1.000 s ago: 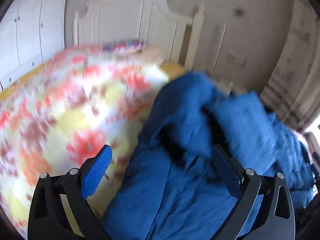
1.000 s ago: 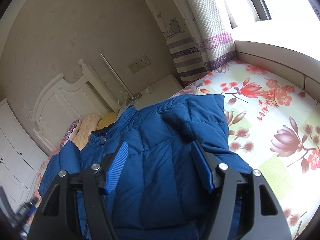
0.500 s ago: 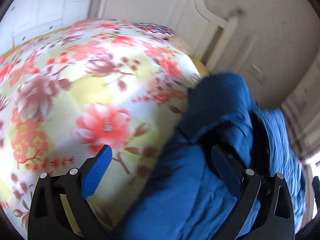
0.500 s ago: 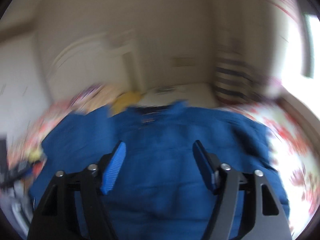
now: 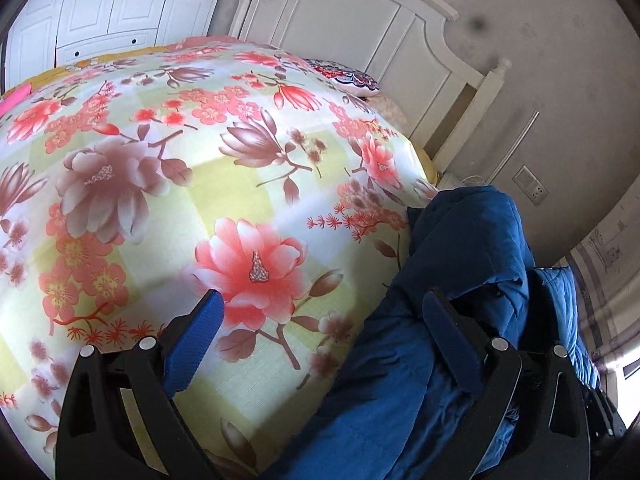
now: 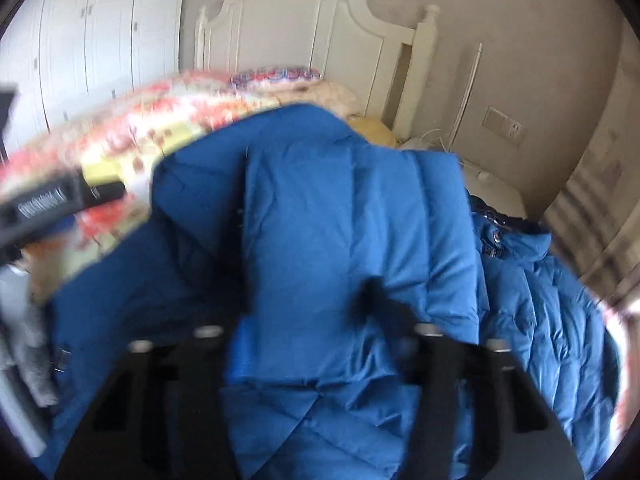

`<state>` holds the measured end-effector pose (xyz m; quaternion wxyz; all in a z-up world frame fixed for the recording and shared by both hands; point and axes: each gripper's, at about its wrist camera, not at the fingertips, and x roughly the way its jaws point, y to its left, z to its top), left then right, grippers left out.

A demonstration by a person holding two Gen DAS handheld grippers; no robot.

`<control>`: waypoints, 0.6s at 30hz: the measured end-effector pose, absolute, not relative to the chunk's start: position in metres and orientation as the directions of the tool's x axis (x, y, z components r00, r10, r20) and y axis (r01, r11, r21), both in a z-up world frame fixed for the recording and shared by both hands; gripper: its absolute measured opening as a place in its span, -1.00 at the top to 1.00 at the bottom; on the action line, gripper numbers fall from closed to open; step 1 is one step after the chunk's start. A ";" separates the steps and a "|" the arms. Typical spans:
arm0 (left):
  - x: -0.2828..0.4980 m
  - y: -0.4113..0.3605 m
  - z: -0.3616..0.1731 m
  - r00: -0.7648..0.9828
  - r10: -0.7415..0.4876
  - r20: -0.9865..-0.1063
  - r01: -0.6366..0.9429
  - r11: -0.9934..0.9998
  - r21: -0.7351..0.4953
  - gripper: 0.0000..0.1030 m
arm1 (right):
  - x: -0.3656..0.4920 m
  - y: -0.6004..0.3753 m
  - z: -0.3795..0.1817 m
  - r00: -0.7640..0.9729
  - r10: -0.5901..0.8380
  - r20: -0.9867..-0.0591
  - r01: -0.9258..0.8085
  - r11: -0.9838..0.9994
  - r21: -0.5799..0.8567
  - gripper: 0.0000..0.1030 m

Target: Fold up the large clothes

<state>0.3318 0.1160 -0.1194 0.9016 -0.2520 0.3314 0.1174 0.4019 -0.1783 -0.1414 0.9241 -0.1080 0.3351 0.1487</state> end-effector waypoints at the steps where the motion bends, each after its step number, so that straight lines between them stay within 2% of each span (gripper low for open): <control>1: 0.332 0.116 -0.120 0.753 0.044 -0.656 -0.378 0.846 -0.377 -0.89 | 0.396 -0.182 -0.136 0.733 0.233 -0.639 -0.351 0.934 -0.063 0.55; 3: 0.331 0.114 -0.118 0.759 0.045 -0.650 -0.370 0.851 -0.373 -0.89 | 0.383 -0.210 -0.115 0.755 0.297 -0.585 -0.331 0.942 0.051 0.60; 6: 0.328 0.109 -0.113 0.775 0.052 -0.630 -0.350 0.865 -0.360 -0.89 | 0.366 -0.291 -0.086 0.787 0.397 -0.473 -0.243 0.903 0.353 0.63; 8: 0.328 0.104 -0.110 0.783 0.055 -0.620 -0.335 0.876 -0.346 -0.89 | 0.359 -0.355 -0.086 0.810 0.409 -0.421 -0.139 0.831 0.539 0.62; 10: 0.328 0.100 -0.108 0.788 0.055 -0.613 -0.320 0.888 -0.331 -0.89 | 0.356 -0.400 -0.096 0.826 0.357 -0.435 -0.017 0.789 0.614 0.37; 11: 0.328 0.097 -0.106 0.791 0.056 -0.609 -0.312 0.893 -0.324 -0.89 | 0.354 -0.426 -0.108 0.825 0.285 -0.489 0.092 0.784 0.614 -0.20; 12: 0.328 0.096 -0.106 0.794 0.055 -0.606 -0.306 0.897 -0.319 -0.89 | 0.353 -0.438 -0.115 0.818 0.261 -0.512 0.137 0.776 0.615 -0.48; 14: 0.327 0.095 -0.104 0.796 0.057 -0.603 -0.302 0.900 -0.314 -0.89 | 0.349 -0.454 -0.132 0.816 0.299 -0.495 0.137 0.732 0.667 -0.47; 18: 0.329 0.096 -0.106 0.789 0.054 -0.613 -0.307 0.898 -0.316 -0.89 | 0.350 -0.449 -0.148 0.798 0.315 -0.515 0.134 0.740 0.659 -0.47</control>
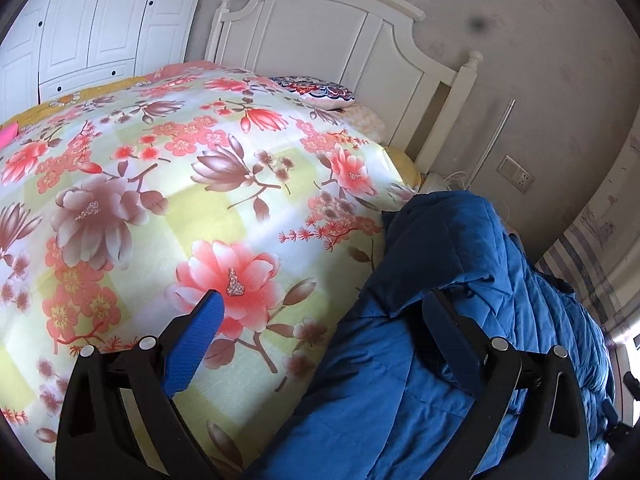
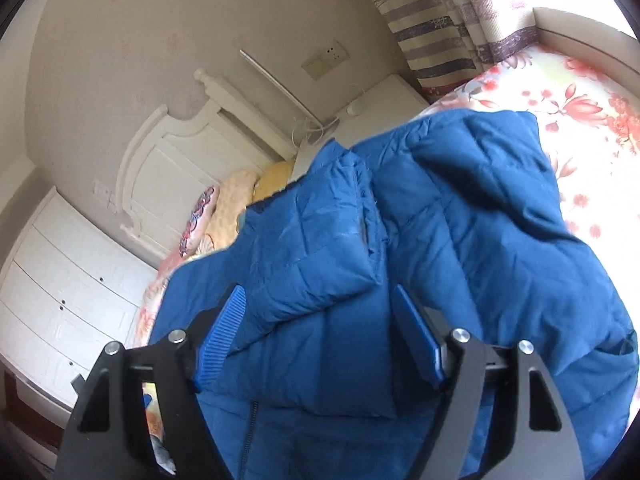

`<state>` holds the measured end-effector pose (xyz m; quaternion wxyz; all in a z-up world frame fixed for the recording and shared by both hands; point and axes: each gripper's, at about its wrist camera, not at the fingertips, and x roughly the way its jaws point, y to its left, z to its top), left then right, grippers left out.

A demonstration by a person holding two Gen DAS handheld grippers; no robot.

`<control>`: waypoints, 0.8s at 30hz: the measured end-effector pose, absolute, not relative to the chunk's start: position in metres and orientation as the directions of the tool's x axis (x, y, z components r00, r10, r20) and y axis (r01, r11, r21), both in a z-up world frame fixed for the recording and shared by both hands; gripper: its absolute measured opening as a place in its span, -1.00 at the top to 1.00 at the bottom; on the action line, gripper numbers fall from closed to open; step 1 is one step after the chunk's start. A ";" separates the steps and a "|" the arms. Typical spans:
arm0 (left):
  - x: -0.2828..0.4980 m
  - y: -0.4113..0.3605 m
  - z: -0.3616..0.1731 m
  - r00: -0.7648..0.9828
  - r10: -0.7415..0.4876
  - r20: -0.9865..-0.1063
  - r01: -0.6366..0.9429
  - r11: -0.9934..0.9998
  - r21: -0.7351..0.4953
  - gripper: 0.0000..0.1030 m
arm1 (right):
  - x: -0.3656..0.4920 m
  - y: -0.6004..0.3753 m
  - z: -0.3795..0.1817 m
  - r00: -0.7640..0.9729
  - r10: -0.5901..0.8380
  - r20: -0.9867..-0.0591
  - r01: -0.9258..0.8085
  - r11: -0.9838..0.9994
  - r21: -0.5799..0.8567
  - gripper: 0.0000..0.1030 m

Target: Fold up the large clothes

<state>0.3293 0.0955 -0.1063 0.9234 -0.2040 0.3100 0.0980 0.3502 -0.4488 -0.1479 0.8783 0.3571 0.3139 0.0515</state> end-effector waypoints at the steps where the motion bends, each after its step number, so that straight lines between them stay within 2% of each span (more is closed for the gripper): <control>1: 0.329 0.096 -0.107 0.788 0.054 -0.614 -0.309 0.896 -0.318 -0.89 | 0.353 -0.447 -0.150 0.796 0.315 -0.516 0.140 0.734 0.665 -0.47; 4: 0.329 0.096 -0.107 0.788 0.055 -0.613 -0.308 0.897 -0.316 -0.89 | 0.369 -0.438 -0.155 0.786 0.316 -0.531 0.154 0.732 0.664 -0.44; 7: 0.329 0.093 -0.105 0.793 0.053 -0.606 -0.292 0.908 -0.302 -0.89 | 0.394 -0.432 -0.166 0.762 0.302 -0.573 0.197 0.734 0.650 -0.27; 8: 0.328 0.092 -0.104 0.797 0.053 -0.601 -0.286 0.910 -0.300 -0.89 | 0.401 -0.431 -0.168 0.756 0.298 -0.583 0.207 0.736 0.645 -0.11; 9: 0.328 0.091 -0.103 0.801 0.053 -0.596 -0.282 0.912 -0.297 -0.89 | 0.405 -0.428 -0.169 0.755 0.292 -0.587 0.214 0.736 0.642 0.35; 11: 0.327 0.089 -0.101 0.808 0.052 -0.587 -0.273 0.916 -0.295 -0.89 | 0.404 -0.422 -0.168 0.756 0.315 -0.573 0.196 0.727 0.658 0.65; 16: 0.326 0.089 -0.100 0.813 0.052 -0.580 -0.273 0.913 -0.301 -0.89 | 0.349 -0.402 -0.099 0.872 0.270 -0.408 0.025 0.808 0.588 0.71; 19: 0.324 0.089 -0.098 0.819 0.053 -0.571 -0.269 0.915 -0.300 -0.89 | 0.321 -0.421 -0.079 0.897 0.252 -0.363 0.014 0.806 0.592 0.71; 21: 0.324 0.086 -0.096 0.823 0.055 -0.565 -0.262 0.920 -0.293 -0.89 | 0.312 -0.437 -0.082 0.893 0.234 -0.384 0.041 0.807 0.589 0.71; 24: 0.323 0.084 -0.096 0.824 0.054 -0.564 -0.257 0.923 -0.287 -0.89 | 0.309 -0.457 -0.118 0.851 0.210 -0.482 0.131 0.803 0.581 0.67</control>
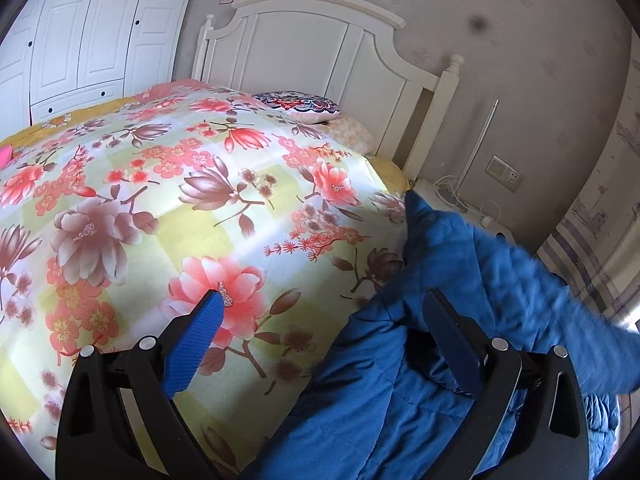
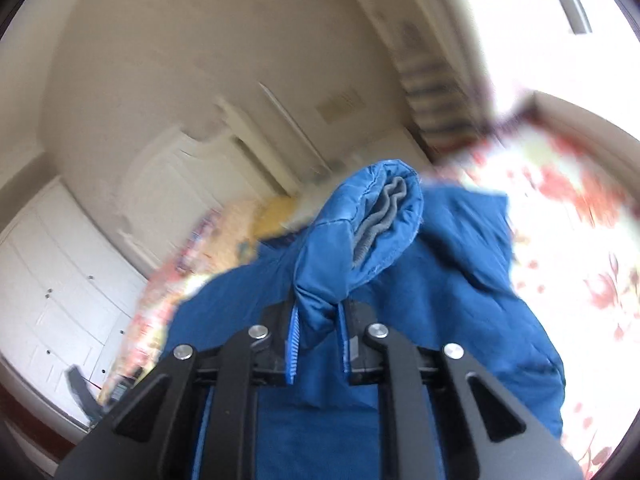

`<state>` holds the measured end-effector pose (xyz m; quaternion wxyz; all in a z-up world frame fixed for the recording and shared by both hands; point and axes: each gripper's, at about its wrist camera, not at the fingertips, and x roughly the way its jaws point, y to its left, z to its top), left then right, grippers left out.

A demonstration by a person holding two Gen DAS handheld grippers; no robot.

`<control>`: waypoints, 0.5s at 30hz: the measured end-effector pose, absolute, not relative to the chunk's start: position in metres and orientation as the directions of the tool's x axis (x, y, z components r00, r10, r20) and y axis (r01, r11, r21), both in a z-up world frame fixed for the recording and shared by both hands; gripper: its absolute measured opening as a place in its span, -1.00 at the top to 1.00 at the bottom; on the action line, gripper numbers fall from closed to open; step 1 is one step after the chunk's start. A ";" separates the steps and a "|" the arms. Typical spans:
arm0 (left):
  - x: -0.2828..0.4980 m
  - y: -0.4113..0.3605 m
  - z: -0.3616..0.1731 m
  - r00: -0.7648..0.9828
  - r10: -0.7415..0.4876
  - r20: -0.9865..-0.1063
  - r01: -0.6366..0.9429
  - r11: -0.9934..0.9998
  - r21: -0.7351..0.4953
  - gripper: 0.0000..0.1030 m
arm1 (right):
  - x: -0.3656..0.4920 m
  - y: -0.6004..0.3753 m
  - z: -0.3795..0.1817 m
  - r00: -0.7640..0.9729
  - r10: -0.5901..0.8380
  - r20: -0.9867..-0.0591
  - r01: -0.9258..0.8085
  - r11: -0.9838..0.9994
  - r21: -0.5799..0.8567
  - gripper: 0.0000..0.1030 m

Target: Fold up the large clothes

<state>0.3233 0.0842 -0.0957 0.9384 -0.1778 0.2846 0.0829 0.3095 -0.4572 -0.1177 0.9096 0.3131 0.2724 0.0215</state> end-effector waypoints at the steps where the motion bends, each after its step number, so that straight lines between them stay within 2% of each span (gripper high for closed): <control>1: 0.323 0.085 -0.096 0.824 0.054 -0.565 -0.259 0.922 -0.289 -0.89 | 0.312 -0.462 -0.134 0.827 0.214 -0.519 0.163 0.793 0.587 0.65; 3: 0.324 0.086 -0.097 0.821 0.052 -0.568 -0.263 0.919 -0.295 -0.89 | 0.317 -0.466 -0.160 0.781 0.219 -0.585 0.206 0.794 0.572 0.35; 4: 0.324 0.087 -0.098 0.819 0.051 -0.571 -0.265 0.917 -0.299 -0.89 | 0.315 -0.467 -0.167 0.775 0.225 -0.590 0.213 0.787 0.579 0.31; 5: 0.325 0.088 -0.099 0.816 0.049 -0.575 -0.268 0.915 -0.301 -0.89 | 0.310 -0.467 -0.164 0.780 0.215 -0.588 0.227 0.778 0.585 0.15; 6: 0.325 0.089 -0.099 0.816 0.050 -0.576 -0.270 0.914 -0.303 -0.89 | 0.306 -0.466 -0.156 0.788 0.172 -0.591 0.249 0.790 0.561 0.08; 8: 0.326 0.087 -0.099 0.814 0.053 -0.579 -0.270 0.916 -0.296 -0.89 | 0.285 -0.456 -0.126 0.835 -0.028 -0.549 0.315 0.843 0.436 0.05; 9: 0.326 0.086 -0.099 0.814 0.053 -0.579 -0.267 0.919 -0.291 -0.89 | 0.280 -0.450 -0.113 0.855 -0.080 -0.513 0.314 0.866 0.388 0.05; 11: 0.326 0.084 -0.098 0.816 0.054 -0.576 -0.261 0.923 -0.282 -0.89 | 0.283 -0.425 -0.087 0.878 -0.084 -0.472 0.240 0.930 0.280 0.05; 15: 0.324 0.084 -0.097 0.821 0.056 -0.568 -0.260 0.923 -0.284 -0.89 | 0.320 -0.380 -0.083 0.845 -0.040 -0.534 0.109 0.989 0.098 0.01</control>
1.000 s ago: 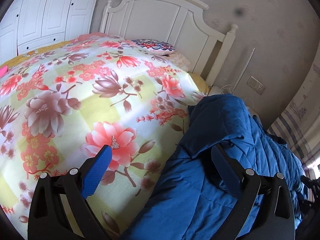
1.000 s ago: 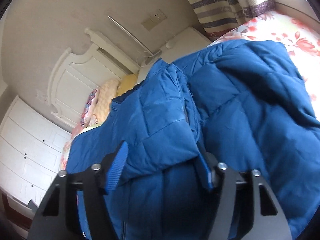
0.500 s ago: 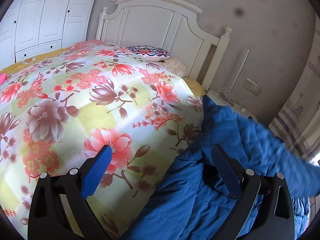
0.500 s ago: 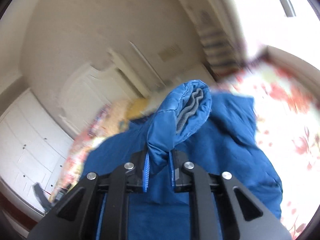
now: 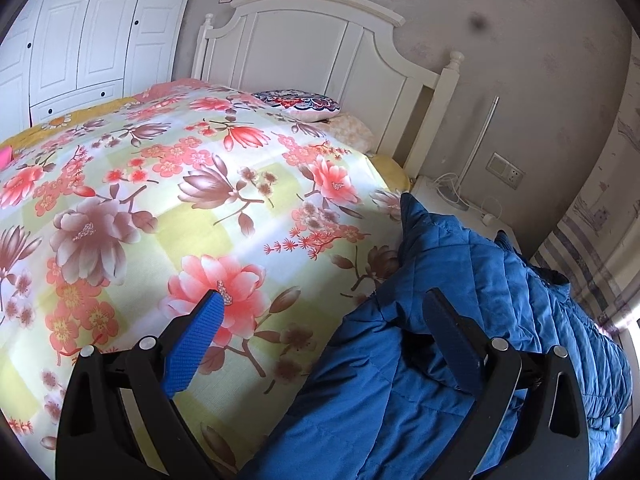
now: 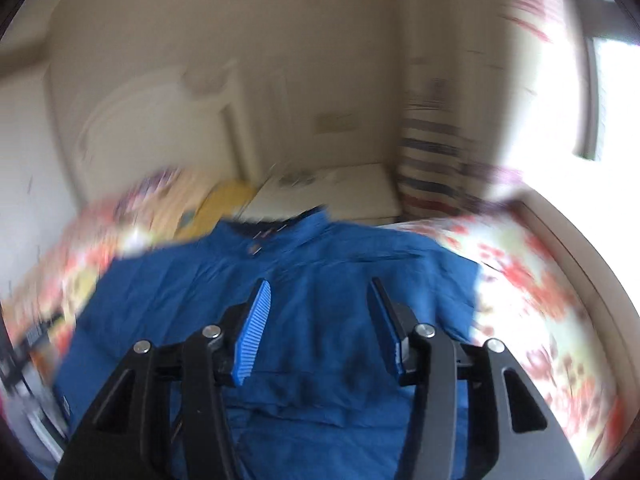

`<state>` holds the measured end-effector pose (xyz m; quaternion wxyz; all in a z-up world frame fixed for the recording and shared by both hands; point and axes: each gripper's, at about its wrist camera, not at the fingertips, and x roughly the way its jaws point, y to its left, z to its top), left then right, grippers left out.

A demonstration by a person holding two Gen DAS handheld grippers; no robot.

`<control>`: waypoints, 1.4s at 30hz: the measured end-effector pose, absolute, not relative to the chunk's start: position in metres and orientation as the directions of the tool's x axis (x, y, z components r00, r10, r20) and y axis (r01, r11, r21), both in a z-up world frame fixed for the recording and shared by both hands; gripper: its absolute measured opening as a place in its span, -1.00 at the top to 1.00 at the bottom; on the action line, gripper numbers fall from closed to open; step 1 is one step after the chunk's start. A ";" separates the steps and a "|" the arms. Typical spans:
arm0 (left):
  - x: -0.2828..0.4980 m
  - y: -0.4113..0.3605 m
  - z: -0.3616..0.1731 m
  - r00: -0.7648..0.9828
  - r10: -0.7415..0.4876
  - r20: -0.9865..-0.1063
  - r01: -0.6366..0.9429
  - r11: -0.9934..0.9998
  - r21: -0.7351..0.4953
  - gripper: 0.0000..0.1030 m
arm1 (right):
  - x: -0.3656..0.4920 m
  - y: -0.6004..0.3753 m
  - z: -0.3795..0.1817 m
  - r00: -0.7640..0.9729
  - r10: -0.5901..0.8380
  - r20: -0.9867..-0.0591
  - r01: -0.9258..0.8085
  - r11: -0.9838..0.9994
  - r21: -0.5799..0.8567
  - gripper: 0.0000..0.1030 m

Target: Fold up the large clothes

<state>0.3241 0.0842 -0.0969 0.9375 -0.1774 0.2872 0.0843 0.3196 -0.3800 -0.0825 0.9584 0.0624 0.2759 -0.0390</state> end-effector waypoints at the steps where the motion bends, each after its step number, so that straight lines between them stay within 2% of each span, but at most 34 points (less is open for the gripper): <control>1: 0.324 0.085 -0.097 0.821 0.055 -0.569 -0.261 0.921 -0.287 -0.89 | 0.329 -0.374 -0.089 0.827 -0.045 -0.560 0.098 0.993 0.066 0.01; 3: 0.324 0.087 -0.098 0.819 0.053 -0.571 -0.267 0.916 -0.298 -0.89 | 0.343 -0.369 -0.105 0.780 -0.064 -0.622 0.104 0.994 0.028 0.01; 5: 0.324 0.089 -0.098 0.820 0.051 -0.570 -0.269 0.914 -0.305 -0.89 | 0.351 -0.376 -0.130 0.719 -0.143 -0.680 0.177 0.984 -0.020 0.04; 9: 0.316 0.084 -0.084 0.839 0.053 -0.542 -0.252 0.920 -0.300 -0.89 | 0.347 -0.389 -0.144 0.732 -0.090 -0.676 0.176 0.982 0.060 0.04; 11: 0.311 0.075 -0.064 0.866 0.001 -0.501 -0.189 0.927 -0.325 -0.89 | 0.348 -0.387 -0.146 0.729 -0.081 -0.680 0.172 0.983 0.067 0.03; 13: 0.318 0.059 -0.046 0.861 -0.103 -0.499 -0.089 0.934 -0.346 -0.89 | 0.347 -0.386 -0.146 0.727 -0.070 -0.683 0.167 0.983 0.077 0.01; 15: 0.338 0.030 -0.032 0.806 -0.231 -0.545 0.041 0.940 -0.337 -0.89 | 0.348 -0.388 -0.147 0.728 -0.065 -0.682 0.165 0.983 0.083 0.01; 17: 0.360 -0.005 -0.030 0.759 -0.278 -0.589 0.133 0.951 -0.279 -0.89 | 0.349 -0.388 -0.147 0.729 -0.064 -0.682 0.166 0.983 0.084 0.01; 19: 0.377 -0.030 -0.042 0.753 -0.230 -0.617 0.151 0.972 -0.179 -0.89 | 0.349 -0.388 -0.147 0.729 -0.063 -0.681 0.166 0.982 0.086 0.01; 20: 0.390 -0.041 -0.060 0.727 -0.159 -0.668 0.125 0.987 -0.098 -0.89 | 0.352 -0.392 -0.148 0.729 -0.062 -0.681 0.166 0.982 0.088 0.01; 22: 0.411 -0.051 -0.099 0.626 -0.099 -0.773 0.106 0.994 -0.042 -0.91 | 0.352 -0.391 -0.148 0.729 -0.064 -0.681 0.166 0.982 0.086 0.01; 23: 0.410 -0.054 -0.114 0.637 -0.084 -0.766 0.116 0.993 -0.012 -0.91 | 0.352 -0.391 -0.148 0.730 -0.060 -0.681 0.163 0.983 0.088 0.00; 24: 0.405 -0.056 -0.116 0.666 -0.069 -0.743 0.121 0.993 0.016 -0.91 | 0.353 -0.391 -0.147 0.731 -0.056 -0.680 0.159 0.983 0.090 -0.01; 26: 0.403 -0.060 -0.107 0.656 -0.045 -0.754 0.122 0.991 0.047 -0.91 | 0.355 -0.393 -0.148 0.731 -0.050 -0.680 0.158 0.983 0.097 -0.02; 29: 0.404 -0.055 -0.073 0.706 -0.102 -0.700 0.122 0.992 -0.022 -0.91 | 0.353 -0.393 -0.148 0.733 -0.041 -0.679 0.154 0.982 0.107 -0.02; 31: 0.416 -0.056 -0.054 0.756 -0.082 -0.649 0.110 0.994 0.002 -0.91 | 0.353 -0.392 -0.148 0.733 -0.041 -0.679 0.153 0.982 0.106 -0.03; 34: 0.466 -0.063 -0.061 0.699 -0.038 -0.714 0.089 0.995 0.035 -0.91 | 0.353 -0.393 -0.148 0.734 -0.037 -0.678 0.153 0.982 0.112 -0.03; 37: 0.507 -0.057 -0.104 0.606 -0.012 -0.796 0.073 0.996 0.041 -0.91 | 0.353 -0.392 -0.148 0.735 -0.031 -0.677 0.148 0.982 0.116 -0.03; 42: 0.498 -0.056 -0.113 0.672 -0.008 -0.741 0.072 0.996 0.055 -0.91 | 0.355 -0.393 -0.150 0.736 -0.015 -0.677 0.135 0.983 0.125 -0.03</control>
